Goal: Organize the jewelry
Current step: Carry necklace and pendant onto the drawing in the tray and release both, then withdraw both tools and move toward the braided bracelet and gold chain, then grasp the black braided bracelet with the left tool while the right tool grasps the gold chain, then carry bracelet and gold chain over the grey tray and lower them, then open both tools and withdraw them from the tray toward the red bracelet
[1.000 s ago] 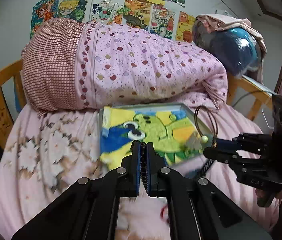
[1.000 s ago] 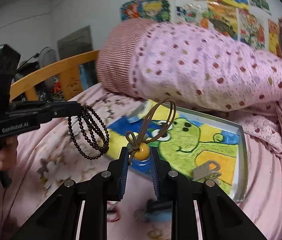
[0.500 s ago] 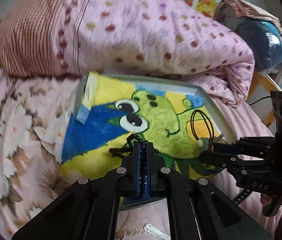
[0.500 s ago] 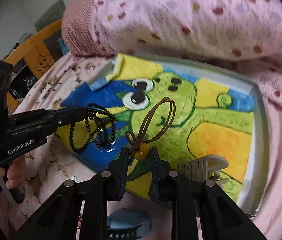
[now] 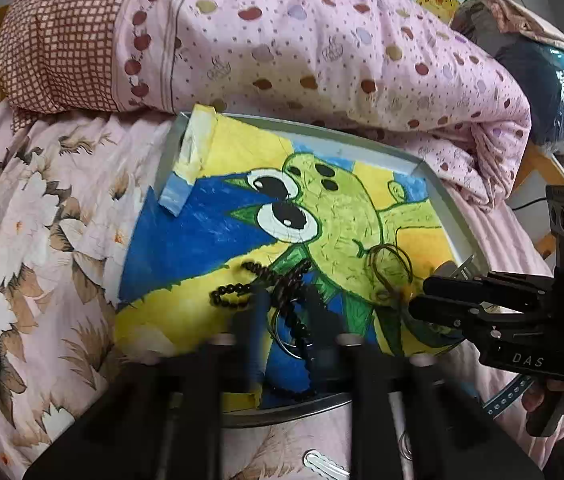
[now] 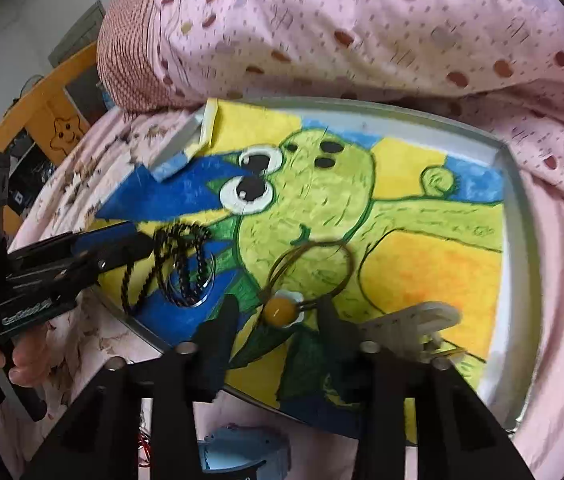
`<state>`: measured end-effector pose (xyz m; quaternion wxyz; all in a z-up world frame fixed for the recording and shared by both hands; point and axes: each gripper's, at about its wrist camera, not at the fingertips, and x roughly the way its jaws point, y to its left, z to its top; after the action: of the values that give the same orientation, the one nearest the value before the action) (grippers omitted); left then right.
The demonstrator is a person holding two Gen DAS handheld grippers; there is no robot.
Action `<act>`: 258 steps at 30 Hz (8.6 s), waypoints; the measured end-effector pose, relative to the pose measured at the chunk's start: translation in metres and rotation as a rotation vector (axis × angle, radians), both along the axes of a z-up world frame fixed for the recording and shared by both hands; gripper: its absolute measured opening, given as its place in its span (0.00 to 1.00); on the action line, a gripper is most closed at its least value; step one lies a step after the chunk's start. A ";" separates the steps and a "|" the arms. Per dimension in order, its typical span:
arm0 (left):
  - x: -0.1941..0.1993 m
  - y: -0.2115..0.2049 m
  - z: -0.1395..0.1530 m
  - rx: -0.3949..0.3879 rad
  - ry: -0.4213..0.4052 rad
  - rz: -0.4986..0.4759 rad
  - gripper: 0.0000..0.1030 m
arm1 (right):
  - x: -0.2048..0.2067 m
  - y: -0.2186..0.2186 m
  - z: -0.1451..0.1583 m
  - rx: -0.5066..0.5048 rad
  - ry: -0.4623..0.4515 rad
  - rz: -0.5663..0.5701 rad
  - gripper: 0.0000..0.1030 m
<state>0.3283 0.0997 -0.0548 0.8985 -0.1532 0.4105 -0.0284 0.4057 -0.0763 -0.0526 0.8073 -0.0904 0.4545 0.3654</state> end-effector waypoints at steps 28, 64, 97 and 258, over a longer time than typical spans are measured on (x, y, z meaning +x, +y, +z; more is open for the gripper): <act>-0.130 -0.040 0.113 0.140 -0.376 0.074 0.98 | -0.174 -0.104 0.117 0.320 -0.532 -0.235 1.00; -0.250 -0.066 0.041 0.220 -0.247 -0.002 0.98 | -0.262 -0.149 0.051 0.124 -0.399 -0.323 1.00; -0.183 -0.095 -0.013 0.243 -0.149 -0.191 0.68 | -0.162 -0.115 -0.023 0.057 -0.210 -0.051 0.84; -0.239 -0.062 0.074 0.177 -0.325 0.017 0.98 | -0.263 -0.139 0.068 0.241 -0.378 -0.343 1.00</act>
<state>0.0896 0.0372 0.0189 0.9631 -0.0704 0.2595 -0.0087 0.1424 -0.2149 0.0154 0.9327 0.0180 0.2579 0.2515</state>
